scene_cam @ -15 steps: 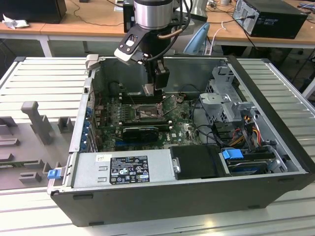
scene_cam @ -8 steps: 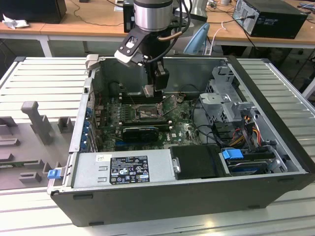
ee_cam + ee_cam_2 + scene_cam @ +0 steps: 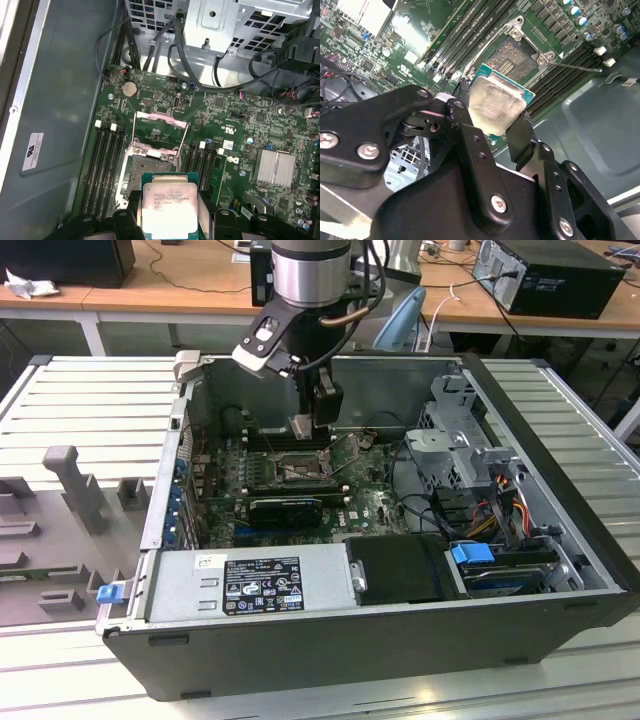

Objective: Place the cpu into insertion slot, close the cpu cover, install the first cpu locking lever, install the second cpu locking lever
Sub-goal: 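Place the cpu into insertion slot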

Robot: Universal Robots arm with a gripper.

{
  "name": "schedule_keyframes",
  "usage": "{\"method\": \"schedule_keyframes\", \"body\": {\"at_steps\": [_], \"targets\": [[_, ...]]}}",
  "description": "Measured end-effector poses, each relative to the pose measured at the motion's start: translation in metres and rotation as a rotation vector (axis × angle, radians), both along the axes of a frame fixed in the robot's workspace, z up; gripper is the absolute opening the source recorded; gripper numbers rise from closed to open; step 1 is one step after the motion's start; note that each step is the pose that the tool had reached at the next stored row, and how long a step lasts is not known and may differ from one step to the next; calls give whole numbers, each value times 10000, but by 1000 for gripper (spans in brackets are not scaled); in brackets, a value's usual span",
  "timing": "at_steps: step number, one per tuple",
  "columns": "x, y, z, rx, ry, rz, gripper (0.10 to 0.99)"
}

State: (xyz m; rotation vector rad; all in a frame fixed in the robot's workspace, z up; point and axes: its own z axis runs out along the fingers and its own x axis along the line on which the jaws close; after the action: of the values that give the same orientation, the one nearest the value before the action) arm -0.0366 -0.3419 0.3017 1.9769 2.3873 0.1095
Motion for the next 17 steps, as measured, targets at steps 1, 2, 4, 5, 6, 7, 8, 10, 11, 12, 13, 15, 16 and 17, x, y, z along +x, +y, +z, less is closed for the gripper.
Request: {"method": "schedule_keyframes", "body": {"at_steps": [1,2,4,5,6,7,8,10,11,12,13,15,16,17], "targets": [[0,0,-5,0,1,-154,533],[0,0,-11,1,1,-324,533],[0,0,-30,1,0,-793,533],[0,0,-51,0,0,-1126,533],[0,0,-65,-1,3,-1260,533],[0,0,-78,0,10,-1314,533],[-1,0,-104,-3,31,-1340,533],[0,0,-160,-2,46,-1339,533],[0,0,-175,-2,47,-1340,533],[0,0,-184,-1,47,-1344,533],[0,0,-194,-2,48,-1356,533],[-6,0,-204,-1,47,-1456,533],[-6,0,-210,-2,46,-1566,533],[-7,0,-217,-2,48,-1777,533]]}}
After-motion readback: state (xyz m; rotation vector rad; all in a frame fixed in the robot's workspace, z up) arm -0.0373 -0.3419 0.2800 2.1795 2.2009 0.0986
